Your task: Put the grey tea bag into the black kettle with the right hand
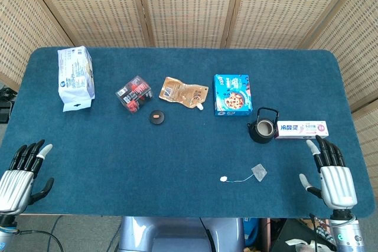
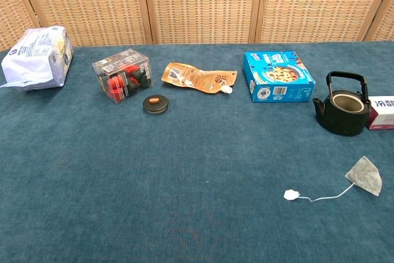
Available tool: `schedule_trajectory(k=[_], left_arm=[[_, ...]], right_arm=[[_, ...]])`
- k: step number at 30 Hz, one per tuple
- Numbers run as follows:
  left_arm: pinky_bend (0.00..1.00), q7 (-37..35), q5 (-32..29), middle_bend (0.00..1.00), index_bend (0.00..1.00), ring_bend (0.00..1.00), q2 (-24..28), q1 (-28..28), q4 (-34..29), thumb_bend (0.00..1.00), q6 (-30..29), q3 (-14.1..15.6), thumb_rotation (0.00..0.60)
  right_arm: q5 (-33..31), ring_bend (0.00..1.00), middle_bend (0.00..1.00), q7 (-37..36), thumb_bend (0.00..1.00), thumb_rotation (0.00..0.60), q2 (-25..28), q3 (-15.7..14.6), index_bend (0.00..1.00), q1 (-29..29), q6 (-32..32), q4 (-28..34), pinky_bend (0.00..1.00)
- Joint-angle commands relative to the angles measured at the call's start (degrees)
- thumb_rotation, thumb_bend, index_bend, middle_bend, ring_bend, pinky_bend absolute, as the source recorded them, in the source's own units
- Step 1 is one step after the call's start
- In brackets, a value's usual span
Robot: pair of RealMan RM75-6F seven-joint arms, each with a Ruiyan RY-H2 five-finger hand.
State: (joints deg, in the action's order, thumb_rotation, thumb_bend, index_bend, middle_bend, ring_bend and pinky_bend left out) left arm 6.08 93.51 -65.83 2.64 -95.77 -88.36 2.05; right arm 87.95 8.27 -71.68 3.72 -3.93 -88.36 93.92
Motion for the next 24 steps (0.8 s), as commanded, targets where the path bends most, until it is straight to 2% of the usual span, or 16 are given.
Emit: schedule_trajectory(k=[1, 17, 24], left_arm=[[0.00, 0.06, -0.08, 0.00, 0.00, 0.00, -0.20, -0.04, 0.23, 0.41, 0.05, -0.02, 0.600], [0.00, 0.97, -0.47, 0.00, 0.00, 0.00, -0.21, 0.38, -0.04, 0.41, 0.38, -0.69, 0.600], [0.00, 1.49, -0.87, 0.00, 0.00, 0.00, 0.59, 0.66, -0.15, 0.41, 0.30, -1.36, 0.600]], right_arm=[[-0.08, 0.00, 0.05, -0.05, 0.46, 0.584, -0.03, 0.04, 0.01, 0.00, 0.09, -0.09, 0.13], [0.84, 0.00, 0.06, -2.91, 0.46, 0.600, 0.99, 0.05, 0.01, -0.35, 0.41, 0.18, 0.13], [4.04, 0.00, 0.09, -4.37, 0.46, 0.600, 2.08, -0.67, 0.01, -1.86, 1.70, 1.45, 0.13]])
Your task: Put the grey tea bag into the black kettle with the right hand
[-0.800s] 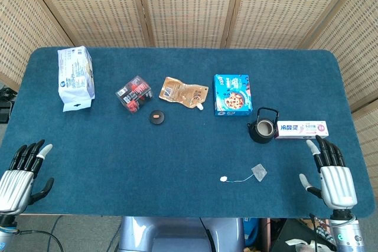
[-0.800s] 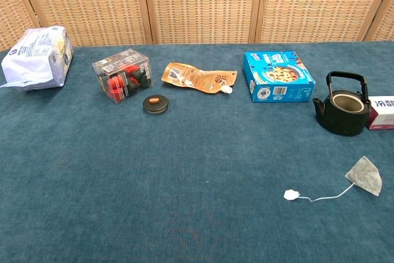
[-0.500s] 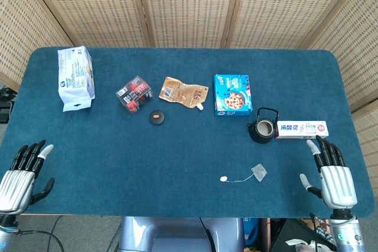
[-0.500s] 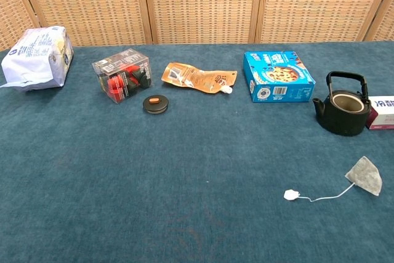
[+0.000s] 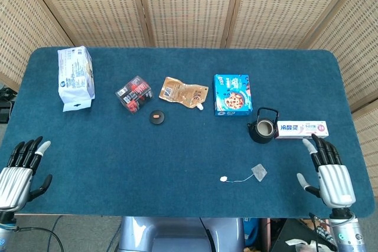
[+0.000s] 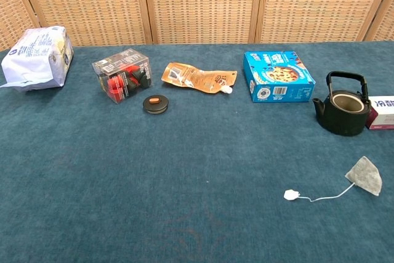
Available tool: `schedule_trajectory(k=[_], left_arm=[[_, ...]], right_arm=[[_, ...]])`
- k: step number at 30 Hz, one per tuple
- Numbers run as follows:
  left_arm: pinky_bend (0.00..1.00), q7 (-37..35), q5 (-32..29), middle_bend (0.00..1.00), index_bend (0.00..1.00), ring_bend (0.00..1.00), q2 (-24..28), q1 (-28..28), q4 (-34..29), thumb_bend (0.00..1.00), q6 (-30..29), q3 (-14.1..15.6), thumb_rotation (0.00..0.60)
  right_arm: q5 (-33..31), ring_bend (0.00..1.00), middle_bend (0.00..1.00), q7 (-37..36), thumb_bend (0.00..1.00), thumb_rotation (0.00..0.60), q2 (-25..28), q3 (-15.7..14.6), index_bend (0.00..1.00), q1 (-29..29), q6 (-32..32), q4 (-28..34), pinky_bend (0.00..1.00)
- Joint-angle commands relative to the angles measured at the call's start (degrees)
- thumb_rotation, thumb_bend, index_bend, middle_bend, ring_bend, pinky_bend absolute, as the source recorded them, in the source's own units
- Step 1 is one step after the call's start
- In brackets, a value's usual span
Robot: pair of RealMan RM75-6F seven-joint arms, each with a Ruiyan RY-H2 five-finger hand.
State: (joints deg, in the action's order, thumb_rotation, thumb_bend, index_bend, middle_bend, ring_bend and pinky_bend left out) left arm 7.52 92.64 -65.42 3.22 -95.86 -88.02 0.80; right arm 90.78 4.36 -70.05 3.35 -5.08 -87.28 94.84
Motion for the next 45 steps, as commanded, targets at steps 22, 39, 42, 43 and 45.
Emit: schedule_trajectory(k=[22, 39, 42, 43, 45], left_arm=[[0.00, 1.44, -2.68, 0.00, 0.00, 0.00, 1.23, 2.13, 0.33, 0.41, 1.98, -2.59, 0.600], [0.00, 1.70, -4.67, 0.00, 0.00, 0.00, 0.77, 3.52, 1.01, 0.41, 4.66, -2.93, 0.600], [0.00, 1.73, -4.76, 0.00, 0.00, 0.00, 0.69, 3.60, 1.11, 0.41, 4.81, -2.87, 0.600], [0.00, 1.74, -4.77, 0.00, 0.00, 0.00, 0.66, 3.62, 1.13, 0.41, 4.82, -2.86, 0.600], [0.00, 1.71, -4.75, 0.00, 0.00, 0.00, 0.60, 3.67, 1.17, 0.41, 4.83, -2.83, 0.600]], right_arm=[[7.47, 0.49, 0.49, 1.74, 0.34, 0.600, 0.77, -0.99, 0.13, -14.59, 19.82, 8.05, 0.60], [0.58, 0.74, 0.72, 8.85, 0.34, 0.600, -8.38, 0.65, 0.24, -20.64, 28.97, 2.98, 0.81], [-0.25, 0.79, 0.77, 10.07, 0.34, 0.600, -9.60, 0.65, 0.29, -21.40, 29.92, 1.97, 0.86], [-0.54, 0.81, 0.78, 10.31, 0.34, 0.600, -9.99, 0.60, 0.30, -21.65, 30.33, 1.69, 0.88], [-1.27, 0.83, 0.80, 10.88, 0.34, 0.600, -10.80, 0.45, 0.32, -22.27, 31.41, 1.00, 0.90]])
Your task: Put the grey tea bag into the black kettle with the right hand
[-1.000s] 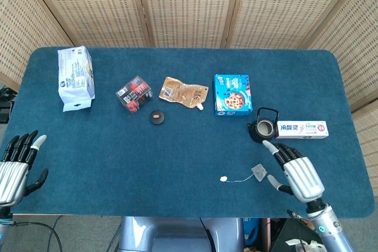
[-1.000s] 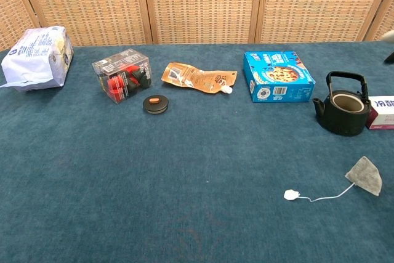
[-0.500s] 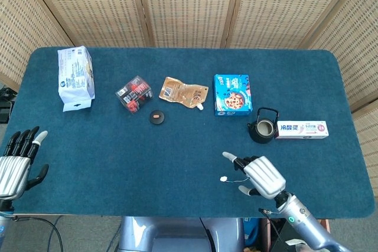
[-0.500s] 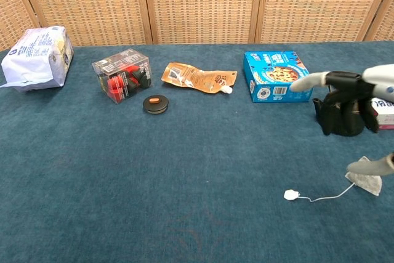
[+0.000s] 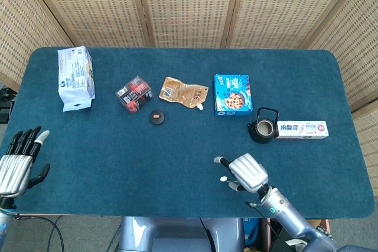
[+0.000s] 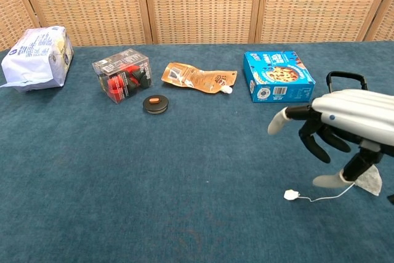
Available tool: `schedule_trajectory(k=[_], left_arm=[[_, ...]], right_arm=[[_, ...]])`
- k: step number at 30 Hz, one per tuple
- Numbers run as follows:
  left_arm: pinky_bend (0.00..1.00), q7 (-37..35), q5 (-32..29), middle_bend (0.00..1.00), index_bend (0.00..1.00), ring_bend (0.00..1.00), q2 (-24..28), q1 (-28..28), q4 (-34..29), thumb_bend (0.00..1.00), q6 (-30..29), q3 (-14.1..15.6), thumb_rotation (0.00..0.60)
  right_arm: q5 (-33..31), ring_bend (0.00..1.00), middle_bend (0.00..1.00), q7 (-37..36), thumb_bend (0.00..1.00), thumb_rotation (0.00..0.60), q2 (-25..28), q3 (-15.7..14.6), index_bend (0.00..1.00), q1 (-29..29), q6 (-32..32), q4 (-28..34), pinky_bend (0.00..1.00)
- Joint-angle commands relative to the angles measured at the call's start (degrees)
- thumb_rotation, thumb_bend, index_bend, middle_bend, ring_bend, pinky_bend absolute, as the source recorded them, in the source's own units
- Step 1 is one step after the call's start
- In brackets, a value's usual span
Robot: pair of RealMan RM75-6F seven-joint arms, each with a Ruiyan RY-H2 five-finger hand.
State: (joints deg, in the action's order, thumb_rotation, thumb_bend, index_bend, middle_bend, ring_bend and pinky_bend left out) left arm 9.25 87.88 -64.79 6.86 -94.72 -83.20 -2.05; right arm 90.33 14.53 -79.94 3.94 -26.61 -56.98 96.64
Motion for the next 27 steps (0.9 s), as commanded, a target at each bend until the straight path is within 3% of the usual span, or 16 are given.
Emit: schedule_trajectory(k=[1, 27], left_arm=[[0.00, -0.02, 0.02, 0.00, 0.00, 0.00, -0.04, 0.06, 0.05, 0.41, 0.02, 0.03, 0.600], [0.00, -0.93, -0.42, 0.00, 0.00, 0.00, -0.90, 0.30, 1.38, 0.41, 0.30, 0.34, 0.600]], right_arm=[[-1.09, 0.83, 0.81, 0.99, 0.34, 0.600, -1.21, -0.20, 0.34, -0.96, 1.48, -1.07, 0.90], [-6.95, 0.87, 0.85, 6.67, 0.34, 0.600, -8.00, -1.75, 0.49, -4.11, 5.62, -8.84, 0.93]])
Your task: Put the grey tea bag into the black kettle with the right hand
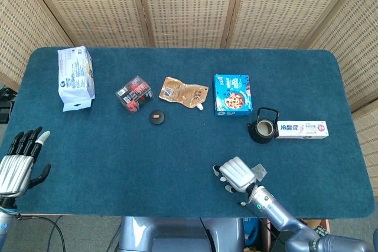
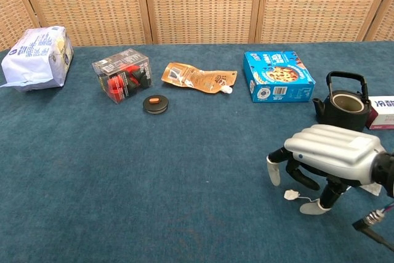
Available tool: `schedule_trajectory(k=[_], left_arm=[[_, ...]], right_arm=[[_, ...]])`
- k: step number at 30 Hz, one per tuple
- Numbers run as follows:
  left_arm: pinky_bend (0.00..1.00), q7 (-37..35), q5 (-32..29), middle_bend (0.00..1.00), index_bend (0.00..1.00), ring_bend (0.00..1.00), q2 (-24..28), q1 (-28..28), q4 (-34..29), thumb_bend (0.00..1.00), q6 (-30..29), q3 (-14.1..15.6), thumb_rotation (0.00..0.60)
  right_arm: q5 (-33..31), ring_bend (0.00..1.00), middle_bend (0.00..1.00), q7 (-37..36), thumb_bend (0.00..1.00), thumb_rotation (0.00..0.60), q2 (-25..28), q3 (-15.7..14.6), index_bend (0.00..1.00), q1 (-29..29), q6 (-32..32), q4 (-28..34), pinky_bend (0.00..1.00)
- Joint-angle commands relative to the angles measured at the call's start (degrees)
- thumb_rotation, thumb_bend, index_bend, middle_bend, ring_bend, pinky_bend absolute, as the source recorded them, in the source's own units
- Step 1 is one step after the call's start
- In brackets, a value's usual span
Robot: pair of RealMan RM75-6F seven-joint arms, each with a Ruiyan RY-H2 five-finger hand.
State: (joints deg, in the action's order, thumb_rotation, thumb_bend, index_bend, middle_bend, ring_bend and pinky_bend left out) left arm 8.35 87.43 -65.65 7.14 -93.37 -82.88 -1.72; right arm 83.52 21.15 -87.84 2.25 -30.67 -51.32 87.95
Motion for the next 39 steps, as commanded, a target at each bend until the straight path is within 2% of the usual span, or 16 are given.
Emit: schedule_trajectory(k=[1, 16, 39], left_arm=[[0.00, -0.05, 0.06, 0.00, 0.00, 0.00, -0.08, 0.05, 0.10, 0.41, -0.05, -0.01, 0.600], [0.00, -0.46, -0.08, 0.00, 0.00, 0.00, -0.30, 0.00, 0.65, 0.41, -0.16, 0.17, 0.600], [0.00, -1.83, -0.31, 0.00, 0.00, 0.00, -0.92, -0.29, 2.24, 0.41, -0.33, 0.52, 0.600]], right_arm=[[-0.29, 0.87, 0.85, 0.13, 0.34, 0.600, -0.20, -0.13, 0.49, -0.12, -0.06, -0.34, 0.93], [-2.01, 0.87, 0.86, 1.00, 0.34, 0.600, -0.90, -0.46, 0.56, -0.89, -0.20, -1.38, 0.94], [-5.58, 0.88, 0.87, 4.50, 0.34, 0.600, -1.64, -0.11, 0.58, -2.86, 0.89, -1.32, 0.94]])
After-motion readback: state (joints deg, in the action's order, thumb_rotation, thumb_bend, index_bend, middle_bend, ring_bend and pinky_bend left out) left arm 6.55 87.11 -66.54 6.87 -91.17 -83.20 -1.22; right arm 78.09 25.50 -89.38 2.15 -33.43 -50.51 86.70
